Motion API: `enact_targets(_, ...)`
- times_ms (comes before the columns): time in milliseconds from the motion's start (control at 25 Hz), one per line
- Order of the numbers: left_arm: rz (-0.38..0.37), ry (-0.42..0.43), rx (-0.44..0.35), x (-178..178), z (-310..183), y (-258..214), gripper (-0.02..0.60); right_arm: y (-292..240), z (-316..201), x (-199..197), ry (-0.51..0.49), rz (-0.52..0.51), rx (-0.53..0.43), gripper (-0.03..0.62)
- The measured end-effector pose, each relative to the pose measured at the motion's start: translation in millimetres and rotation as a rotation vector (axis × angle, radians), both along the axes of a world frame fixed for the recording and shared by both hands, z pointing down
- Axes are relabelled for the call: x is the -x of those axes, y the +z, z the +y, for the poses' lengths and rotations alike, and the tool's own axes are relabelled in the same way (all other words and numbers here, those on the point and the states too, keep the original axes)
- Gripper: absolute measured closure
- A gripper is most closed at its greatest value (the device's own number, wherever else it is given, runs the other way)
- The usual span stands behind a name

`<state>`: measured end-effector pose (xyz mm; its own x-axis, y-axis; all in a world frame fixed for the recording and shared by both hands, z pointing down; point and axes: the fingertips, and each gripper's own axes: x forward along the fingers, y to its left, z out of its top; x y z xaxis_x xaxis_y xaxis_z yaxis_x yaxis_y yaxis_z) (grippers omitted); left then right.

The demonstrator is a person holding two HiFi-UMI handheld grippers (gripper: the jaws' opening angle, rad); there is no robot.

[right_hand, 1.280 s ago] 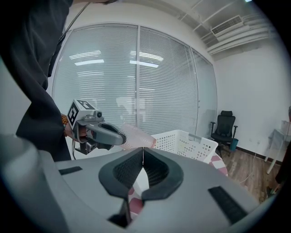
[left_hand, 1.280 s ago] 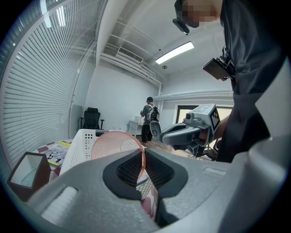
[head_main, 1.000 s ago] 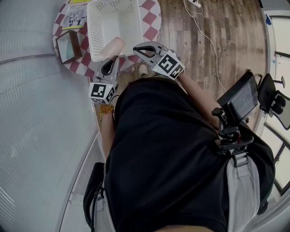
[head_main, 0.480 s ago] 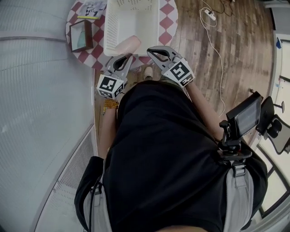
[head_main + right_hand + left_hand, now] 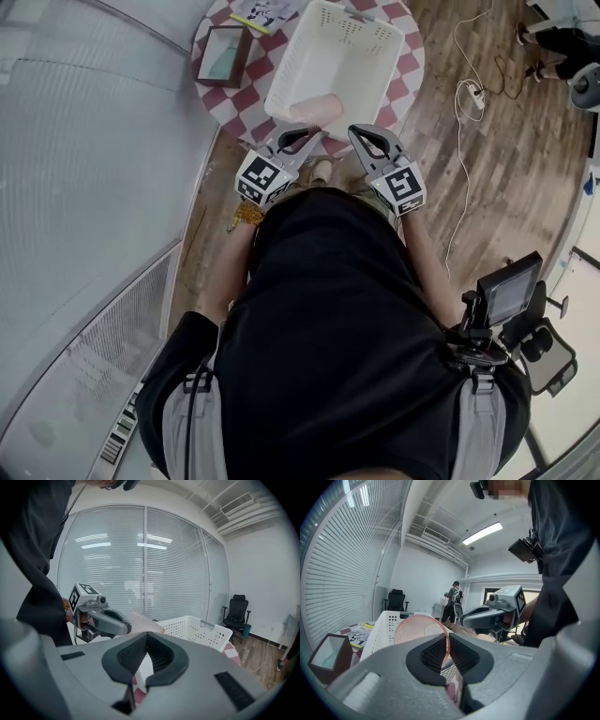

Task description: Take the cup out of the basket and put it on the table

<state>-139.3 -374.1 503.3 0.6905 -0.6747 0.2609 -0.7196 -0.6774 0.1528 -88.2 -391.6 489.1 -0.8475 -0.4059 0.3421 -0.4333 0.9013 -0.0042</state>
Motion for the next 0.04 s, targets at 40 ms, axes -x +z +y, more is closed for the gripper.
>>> enact_targets(40, 0.000, -0.002, 0.003, 1.2, 2.4, 0.5, 0.560, 0.3, 1.8, 1.7, -0.004, 0.000, 0.001, 0.582)
